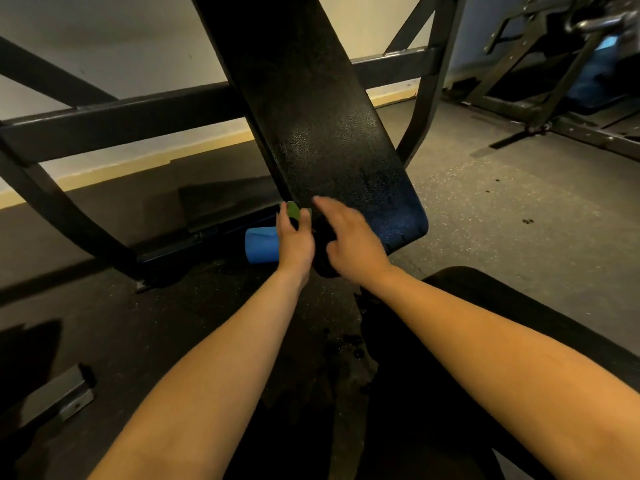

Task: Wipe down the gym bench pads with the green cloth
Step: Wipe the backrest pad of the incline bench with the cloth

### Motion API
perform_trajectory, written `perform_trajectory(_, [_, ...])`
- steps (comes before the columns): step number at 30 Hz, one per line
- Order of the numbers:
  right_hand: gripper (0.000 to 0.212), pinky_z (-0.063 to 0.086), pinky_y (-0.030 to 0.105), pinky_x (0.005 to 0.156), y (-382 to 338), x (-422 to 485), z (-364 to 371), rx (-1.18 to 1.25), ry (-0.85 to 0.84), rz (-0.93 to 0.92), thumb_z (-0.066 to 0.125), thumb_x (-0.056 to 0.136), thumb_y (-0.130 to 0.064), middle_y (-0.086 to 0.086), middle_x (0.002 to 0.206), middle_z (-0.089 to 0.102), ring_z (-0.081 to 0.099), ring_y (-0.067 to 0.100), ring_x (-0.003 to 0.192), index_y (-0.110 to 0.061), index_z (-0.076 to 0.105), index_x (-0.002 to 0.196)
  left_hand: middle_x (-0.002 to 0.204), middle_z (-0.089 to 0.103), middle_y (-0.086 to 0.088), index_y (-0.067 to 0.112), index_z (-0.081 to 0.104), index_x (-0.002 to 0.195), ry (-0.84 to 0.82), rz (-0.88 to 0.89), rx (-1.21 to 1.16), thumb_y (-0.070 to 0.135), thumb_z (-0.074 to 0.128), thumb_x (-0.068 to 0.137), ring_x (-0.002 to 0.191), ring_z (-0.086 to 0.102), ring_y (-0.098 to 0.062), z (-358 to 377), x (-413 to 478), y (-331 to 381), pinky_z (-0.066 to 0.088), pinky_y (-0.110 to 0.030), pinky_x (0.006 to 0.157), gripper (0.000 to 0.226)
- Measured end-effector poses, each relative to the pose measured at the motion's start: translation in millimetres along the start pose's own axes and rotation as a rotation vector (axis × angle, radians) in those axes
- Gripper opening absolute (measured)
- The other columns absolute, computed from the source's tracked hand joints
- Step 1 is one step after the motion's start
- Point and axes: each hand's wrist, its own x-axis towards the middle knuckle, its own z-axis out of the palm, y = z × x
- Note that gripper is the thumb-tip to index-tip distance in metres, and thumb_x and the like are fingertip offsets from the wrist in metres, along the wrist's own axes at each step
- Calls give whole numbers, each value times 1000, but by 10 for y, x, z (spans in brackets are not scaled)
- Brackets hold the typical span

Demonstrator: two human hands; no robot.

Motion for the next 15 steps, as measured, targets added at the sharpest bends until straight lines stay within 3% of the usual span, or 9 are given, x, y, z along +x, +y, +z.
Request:
perform_trajectory(3, [78,19,39,123,242,-117,10,-161,-67,176,52,88,-3,3,164,19,14,26,150,-20,22,158,155,40,-5,34,22,157,69,9,23,46,44,103,138,44,-23,125,-188,43,36,-47,116,60])
perform_trajectory(6, [73,8,31,122,263,-218,120,-122,-57,189,50,92,-3,4,166,14,7,24,153,-17,21,158,149,46,-6,29,26,156,92,-17,31,41,42,106,135,46,-23,150,-361,-78,37,-40,113,54])
perform_trajectory(10, [68,12,29,121,274,-294,110,-49,-14,168,49,93,1,3,164,22,12,21,152,-17,29,156,134,55,-8,23,39,147,119,-116,25,41,44,105,124,54,-24,172,-531,-183,39,-33,97,46])
perform_trajectory(15, [69,15,26,120,321,-343,52,-9,-55,188,49,92,5,0,163,25,15,17,152,-18,33,154,137,55,-6,19,40,148,146,-293,-74,47,42,105,122,53,-22,223,-713,-196,38,-32,95,52])
